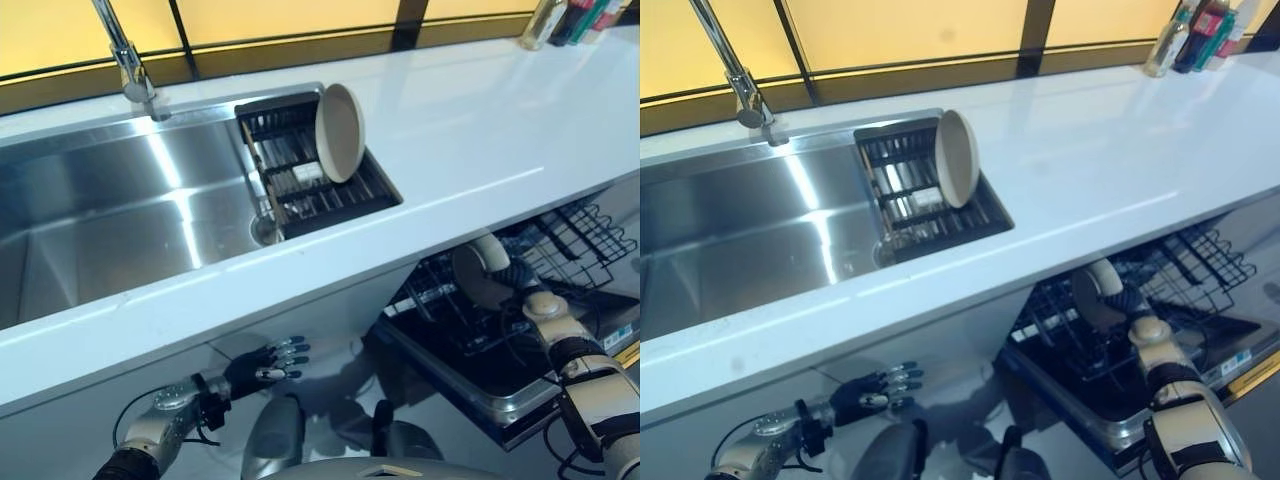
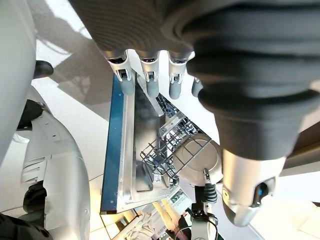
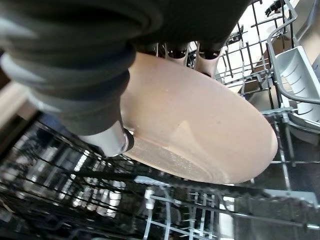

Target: Pick up plates and place into dishwasher.

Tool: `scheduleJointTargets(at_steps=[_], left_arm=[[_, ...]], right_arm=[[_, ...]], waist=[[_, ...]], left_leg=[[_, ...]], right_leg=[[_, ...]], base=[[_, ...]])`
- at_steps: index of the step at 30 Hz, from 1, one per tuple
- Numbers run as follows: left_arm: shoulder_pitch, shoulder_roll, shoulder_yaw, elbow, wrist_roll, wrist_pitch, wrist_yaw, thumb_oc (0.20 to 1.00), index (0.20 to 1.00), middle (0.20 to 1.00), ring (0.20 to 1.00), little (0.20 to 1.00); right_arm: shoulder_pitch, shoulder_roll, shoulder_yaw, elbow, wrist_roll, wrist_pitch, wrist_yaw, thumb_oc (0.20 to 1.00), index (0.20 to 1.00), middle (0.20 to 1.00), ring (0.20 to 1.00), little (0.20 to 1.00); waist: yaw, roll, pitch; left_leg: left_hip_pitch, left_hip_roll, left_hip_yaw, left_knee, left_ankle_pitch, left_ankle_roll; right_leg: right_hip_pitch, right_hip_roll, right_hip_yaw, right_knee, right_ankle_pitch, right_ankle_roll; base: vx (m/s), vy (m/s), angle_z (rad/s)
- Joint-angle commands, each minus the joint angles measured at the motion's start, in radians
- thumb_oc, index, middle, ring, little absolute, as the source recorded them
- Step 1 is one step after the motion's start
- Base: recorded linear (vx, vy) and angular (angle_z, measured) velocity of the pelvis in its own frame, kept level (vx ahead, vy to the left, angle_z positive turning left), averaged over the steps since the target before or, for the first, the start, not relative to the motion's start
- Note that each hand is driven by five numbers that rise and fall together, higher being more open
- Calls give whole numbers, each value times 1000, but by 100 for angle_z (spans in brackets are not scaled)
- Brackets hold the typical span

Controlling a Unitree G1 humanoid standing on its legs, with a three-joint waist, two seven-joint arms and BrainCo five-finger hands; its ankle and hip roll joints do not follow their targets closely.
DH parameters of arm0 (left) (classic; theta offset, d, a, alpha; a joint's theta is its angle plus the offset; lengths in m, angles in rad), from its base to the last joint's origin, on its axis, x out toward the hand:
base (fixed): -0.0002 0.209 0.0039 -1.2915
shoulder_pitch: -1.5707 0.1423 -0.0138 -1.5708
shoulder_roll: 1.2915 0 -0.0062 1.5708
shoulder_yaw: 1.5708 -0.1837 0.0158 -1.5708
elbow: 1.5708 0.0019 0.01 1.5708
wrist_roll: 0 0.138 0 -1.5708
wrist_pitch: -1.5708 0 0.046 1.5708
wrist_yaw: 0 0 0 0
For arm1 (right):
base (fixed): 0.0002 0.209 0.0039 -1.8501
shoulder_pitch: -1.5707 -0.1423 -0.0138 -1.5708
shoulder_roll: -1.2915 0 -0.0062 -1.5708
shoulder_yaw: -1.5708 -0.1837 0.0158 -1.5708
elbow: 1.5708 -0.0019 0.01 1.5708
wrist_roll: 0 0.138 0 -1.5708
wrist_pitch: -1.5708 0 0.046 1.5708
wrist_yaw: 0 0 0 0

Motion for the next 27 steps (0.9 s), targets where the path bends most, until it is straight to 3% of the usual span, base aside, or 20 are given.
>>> scheduleJointTargets(at_steps=[1,12,13,15,27], left_arm=[[-13,15,-51,-121,-56,-10,-14,1000,1000,1000,1000,1000],[-42,14,-77,-135,-88,-21,15,1000,1000,1000,1000,1000],[-44,13,-83,-138,-93,-27,20,1000,1000,1000,1000,1000],[-43,13,-86,-140,-101,-34,26,1000,1000,1000,1000,1000],[-21,-4,-89,-143,-115,-56,37,1000,1000,1000,1000,1000]], right_arm=[[-72,-46,48,45,-60,36,-10,200,200,200,200,200],[-130,-65,69,78,-78,42,-22,200,200,200,200,200],[-131,-70,69,78,-75,42,-29,351,351,351,351,351],[-130,-76,65,76,-72,37,-38,1000,1000,1000,1000,1000],[-97,-103,37,51,-37,17,-38,1000,1000,1000,1000,1000]], waist=[[32,27,-11],[23,48,11],[21,50,12],[18,52,14],[-3,51,-7]], left_leg=[[10,28,66,-83,27,25],[-20,30,78,-65,36,14],[-21,30,78,-65,37,13],[-22,30,80,-66,38,12],[7,33,96,-93,40,4]], right_leg=[[-44,-35,-18,53,24,63],[-49,-42,-11,45,24,59],[-50,-43,-11,44,24,58],[-50,-44,-9,43,22,57],[-33,-42,1,31,5,53]], base=[[0,0,0],[-23,8,0],[-29,35,-1],[-27,37,-1],[0,28,-2]])
